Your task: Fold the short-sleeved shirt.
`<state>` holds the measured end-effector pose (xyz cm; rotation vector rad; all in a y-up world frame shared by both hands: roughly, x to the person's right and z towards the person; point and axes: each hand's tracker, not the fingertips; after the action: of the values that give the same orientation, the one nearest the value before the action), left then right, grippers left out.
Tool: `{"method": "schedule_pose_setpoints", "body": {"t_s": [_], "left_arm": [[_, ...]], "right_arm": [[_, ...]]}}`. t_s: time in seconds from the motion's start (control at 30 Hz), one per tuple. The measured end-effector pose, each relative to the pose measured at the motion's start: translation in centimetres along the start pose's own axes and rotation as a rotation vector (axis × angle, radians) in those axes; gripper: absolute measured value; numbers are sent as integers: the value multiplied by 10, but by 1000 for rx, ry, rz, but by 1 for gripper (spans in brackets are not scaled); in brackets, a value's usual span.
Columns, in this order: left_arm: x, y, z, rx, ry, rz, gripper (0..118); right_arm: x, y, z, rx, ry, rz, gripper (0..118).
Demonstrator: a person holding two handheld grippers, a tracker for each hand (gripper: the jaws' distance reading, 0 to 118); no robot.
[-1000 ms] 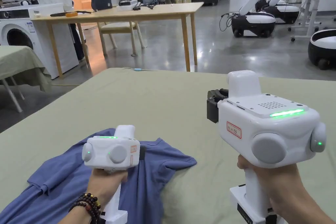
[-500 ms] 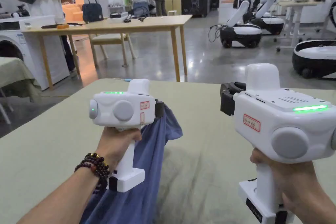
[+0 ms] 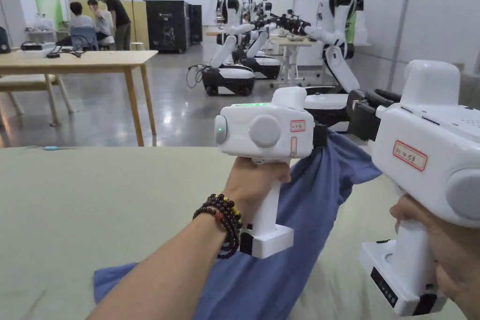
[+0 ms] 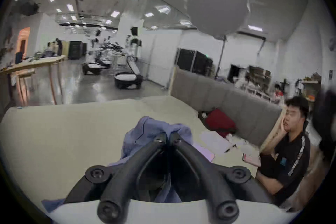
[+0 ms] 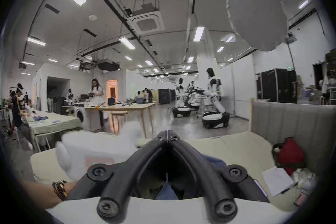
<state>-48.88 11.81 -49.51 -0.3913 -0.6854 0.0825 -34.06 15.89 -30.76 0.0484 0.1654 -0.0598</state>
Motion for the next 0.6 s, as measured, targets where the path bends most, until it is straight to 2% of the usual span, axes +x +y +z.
{"method": "schedule_pose_setpoints", "body": {"t_s": [0.07, 0.23, 0.4, 0.43, 0.47, 0.5, 0.53, 0.57, 0.6], "left_arm": [[15, -33, -39, -114, 11, -41, 0], [27, -148, -111, -350, 7, -36, 0], [28, -215, -141, -487, 65, -71, 1], [39, -225, -127, -467, 93, -72, 6], [38, -225, -126, -451, 97, -61, 16], [36, -224, -125, -433, 96, -20, 40], [31, -218, -124, -441, 93, 38, 85], [26, -212, -122, -449, 86, 86, 118], [22, -207, -117, -439, 67, 122, 114]], "right_arm": [[19, -3, 7, -9, -26, -12, 0], [52, -25, 13, -58, -74, -14, 0], [66, -45, 12, -119, -97, 6, 0], [67, -49, 13, -129, -100, 7, 0], [68, -51, 13, -134, -101, 8, 0], [68, -54, 14, -138, -103, 6, 0], [68, -56, 12, -142, -106, 5, 0], [67, -57, 12, -148, -105, 3, 0], [66, -58, 12, -154, -101, 0, 0]]}}
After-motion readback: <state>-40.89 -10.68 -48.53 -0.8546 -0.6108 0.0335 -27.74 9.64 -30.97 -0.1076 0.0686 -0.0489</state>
